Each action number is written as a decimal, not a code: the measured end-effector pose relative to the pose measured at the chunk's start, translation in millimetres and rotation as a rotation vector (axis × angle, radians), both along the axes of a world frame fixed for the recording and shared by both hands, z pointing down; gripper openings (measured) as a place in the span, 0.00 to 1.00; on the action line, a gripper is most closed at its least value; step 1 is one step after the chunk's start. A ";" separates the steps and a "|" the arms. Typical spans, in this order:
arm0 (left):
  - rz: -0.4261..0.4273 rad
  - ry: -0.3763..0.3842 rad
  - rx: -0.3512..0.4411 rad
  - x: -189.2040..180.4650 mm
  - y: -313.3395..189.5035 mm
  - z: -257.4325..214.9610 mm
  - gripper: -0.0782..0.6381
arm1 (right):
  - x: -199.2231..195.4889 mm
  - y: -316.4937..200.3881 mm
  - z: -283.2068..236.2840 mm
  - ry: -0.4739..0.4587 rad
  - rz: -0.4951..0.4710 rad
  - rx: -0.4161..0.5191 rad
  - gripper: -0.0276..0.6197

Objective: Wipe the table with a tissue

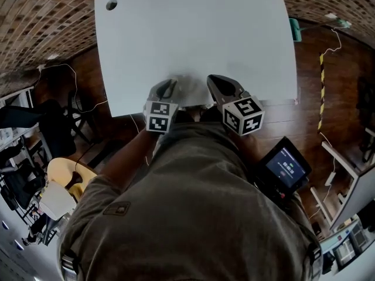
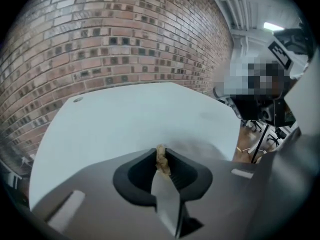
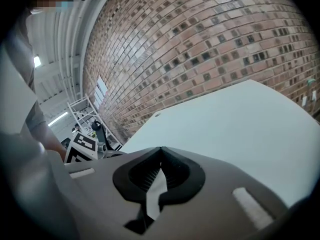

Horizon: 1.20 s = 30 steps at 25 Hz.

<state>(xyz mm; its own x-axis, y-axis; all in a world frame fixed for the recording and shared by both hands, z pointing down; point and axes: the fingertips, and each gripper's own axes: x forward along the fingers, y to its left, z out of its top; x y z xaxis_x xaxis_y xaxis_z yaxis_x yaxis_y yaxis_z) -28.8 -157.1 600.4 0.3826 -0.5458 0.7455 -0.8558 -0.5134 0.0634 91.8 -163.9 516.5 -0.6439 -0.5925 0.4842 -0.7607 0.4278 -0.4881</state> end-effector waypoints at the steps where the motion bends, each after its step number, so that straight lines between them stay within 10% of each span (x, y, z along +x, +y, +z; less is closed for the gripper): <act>1: -0.027 -0.004 0.000 -10.1 -1.0 0.5 0.19 | -4.7 -0.5 0.2 -0.001 -0.012 0.000 0.06; 30: -0.234 0.121 0.090 -88.0 51.9 -49.1 0.19 | -56.6 67.4 7.4 0.019 -0.051 -0.010 0.06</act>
